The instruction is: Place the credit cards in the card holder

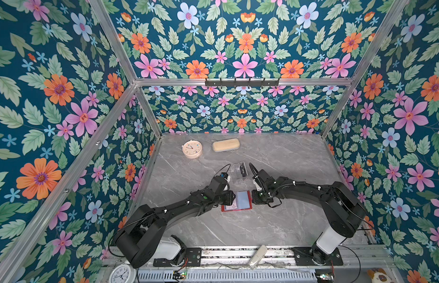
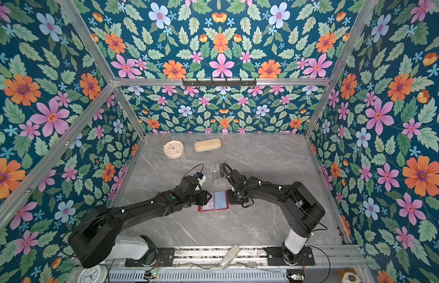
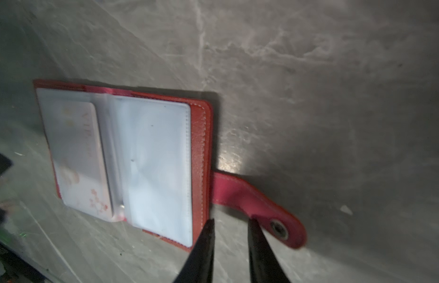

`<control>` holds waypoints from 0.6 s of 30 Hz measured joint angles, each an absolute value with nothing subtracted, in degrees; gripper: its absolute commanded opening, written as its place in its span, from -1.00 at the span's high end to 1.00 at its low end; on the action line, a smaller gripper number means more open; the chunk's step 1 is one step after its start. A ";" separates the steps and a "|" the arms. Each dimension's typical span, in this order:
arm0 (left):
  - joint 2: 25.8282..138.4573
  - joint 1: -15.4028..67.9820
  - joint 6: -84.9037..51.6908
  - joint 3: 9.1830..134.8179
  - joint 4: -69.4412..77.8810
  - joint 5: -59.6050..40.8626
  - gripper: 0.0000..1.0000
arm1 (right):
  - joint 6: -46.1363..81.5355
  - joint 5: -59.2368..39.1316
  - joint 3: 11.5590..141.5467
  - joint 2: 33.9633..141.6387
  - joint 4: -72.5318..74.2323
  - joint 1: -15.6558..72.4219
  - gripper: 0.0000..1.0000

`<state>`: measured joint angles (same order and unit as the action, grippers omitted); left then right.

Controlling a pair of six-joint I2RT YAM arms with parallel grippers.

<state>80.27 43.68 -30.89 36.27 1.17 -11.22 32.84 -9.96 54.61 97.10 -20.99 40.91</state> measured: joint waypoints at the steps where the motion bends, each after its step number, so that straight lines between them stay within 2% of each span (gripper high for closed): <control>1: 81.36 44.34 -30.89 36.71 1.61 -11.84 0.22 | 32.86 -10.15 54.59 97.34 -20.78 40.91 0.51; 18: 91.66 45.87 -32.47 40.56 4.82 -13.34 0.43 | 33.43 -13.06 54.59 99.04 -18.33 40.86 0.62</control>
